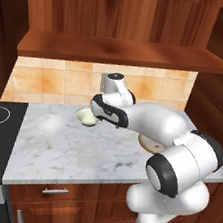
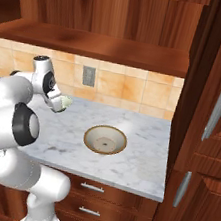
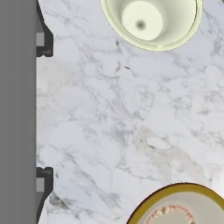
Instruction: Pick up the bowls on the counter and stack them on top of one another in the open cabinet. Place the smaller bowl on top of the larger bowl.
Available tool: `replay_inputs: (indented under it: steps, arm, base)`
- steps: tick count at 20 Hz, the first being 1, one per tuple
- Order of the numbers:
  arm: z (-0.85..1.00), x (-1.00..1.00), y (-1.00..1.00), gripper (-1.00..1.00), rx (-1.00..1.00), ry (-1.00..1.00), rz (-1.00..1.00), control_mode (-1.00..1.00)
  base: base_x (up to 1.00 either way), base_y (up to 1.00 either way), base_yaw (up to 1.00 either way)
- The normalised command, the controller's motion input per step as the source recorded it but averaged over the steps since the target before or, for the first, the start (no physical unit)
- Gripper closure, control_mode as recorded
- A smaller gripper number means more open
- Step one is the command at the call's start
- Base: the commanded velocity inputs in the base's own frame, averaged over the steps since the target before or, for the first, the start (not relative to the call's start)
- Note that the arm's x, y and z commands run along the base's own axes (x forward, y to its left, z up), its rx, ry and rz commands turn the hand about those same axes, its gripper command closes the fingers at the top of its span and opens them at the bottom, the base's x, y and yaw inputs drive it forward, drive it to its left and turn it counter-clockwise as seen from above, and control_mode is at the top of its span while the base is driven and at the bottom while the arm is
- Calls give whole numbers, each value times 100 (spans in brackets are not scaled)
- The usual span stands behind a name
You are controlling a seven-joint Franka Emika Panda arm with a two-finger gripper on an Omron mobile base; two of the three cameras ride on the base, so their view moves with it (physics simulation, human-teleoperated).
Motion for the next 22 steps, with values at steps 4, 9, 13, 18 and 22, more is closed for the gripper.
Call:
replay_inputs:
  steps: [4, 9, 13, 18, 22]
  arm:
    - [-13, 21, 0, -100, 3, 0, 0, -100]
    - [-14, 21, 1, -100, 2, 0, 0, -100]
    - [-9, 22, 1, -100, 3, 0, 0, -100]
    - [-9, 26, 3, -100, 2, 0, 0, -100]
    - [-11, 26, 6, -100, 2, 0, 0, -100]
  base:
    - [0, 0, 0]
    - [0, 0, 0]
    - [0, 0, 0]
    - [0, 0, 0]
    - [0, 0, 0]
